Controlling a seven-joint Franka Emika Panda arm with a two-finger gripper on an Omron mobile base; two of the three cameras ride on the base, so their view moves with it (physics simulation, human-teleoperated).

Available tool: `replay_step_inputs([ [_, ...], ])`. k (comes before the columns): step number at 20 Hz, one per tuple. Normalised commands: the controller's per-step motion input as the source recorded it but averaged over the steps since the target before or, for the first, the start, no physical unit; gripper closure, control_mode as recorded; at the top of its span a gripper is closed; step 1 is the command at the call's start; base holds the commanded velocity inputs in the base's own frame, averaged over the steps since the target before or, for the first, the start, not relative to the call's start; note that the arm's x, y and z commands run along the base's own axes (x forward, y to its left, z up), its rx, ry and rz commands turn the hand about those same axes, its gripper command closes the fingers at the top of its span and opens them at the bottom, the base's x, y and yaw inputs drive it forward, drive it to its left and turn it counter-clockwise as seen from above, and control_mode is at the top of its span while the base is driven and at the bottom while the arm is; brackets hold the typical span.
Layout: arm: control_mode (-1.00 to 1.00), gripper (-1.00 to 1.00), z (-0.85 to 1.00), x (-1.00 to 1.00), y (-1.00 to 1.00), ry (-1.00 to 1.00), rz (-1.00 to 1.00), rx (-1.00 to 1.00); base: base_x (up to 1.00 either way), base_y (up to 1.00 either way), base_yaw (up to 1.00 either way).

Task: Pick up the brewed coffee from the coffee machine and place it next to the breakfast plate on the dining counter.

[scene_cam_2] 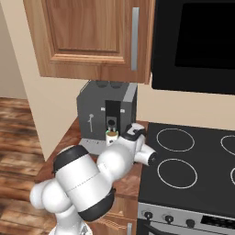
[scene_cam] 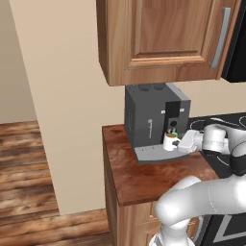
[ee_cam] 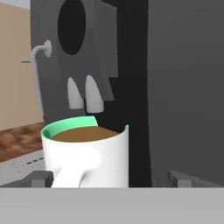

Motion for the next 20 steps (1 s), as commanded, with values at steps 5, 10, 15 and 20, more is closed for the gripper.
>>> replay_step_inputs([
  [5, -1.0, 1.0, -0.14, 0.03, 0.0, 0.0, 0.0, 0.0, 0.0, 0.0, 0.0],
  [10, -1.0, 1.0, -0.07, -0.13, 0.01, 0.03, 0.05, 0.0, 0.0, 0.0, 0.0],
  [15, -1.0, 1.0, 0.0, -0.32, 0.0, 0.03, 0.07, 0.0, 0.0, 0.0, 0.0],
  [20, -1.0, 1.0, 0.0, -0.46, 0.0, 0.02, 0.08, 0.0, 0.0, 0.0, 0.0],
])
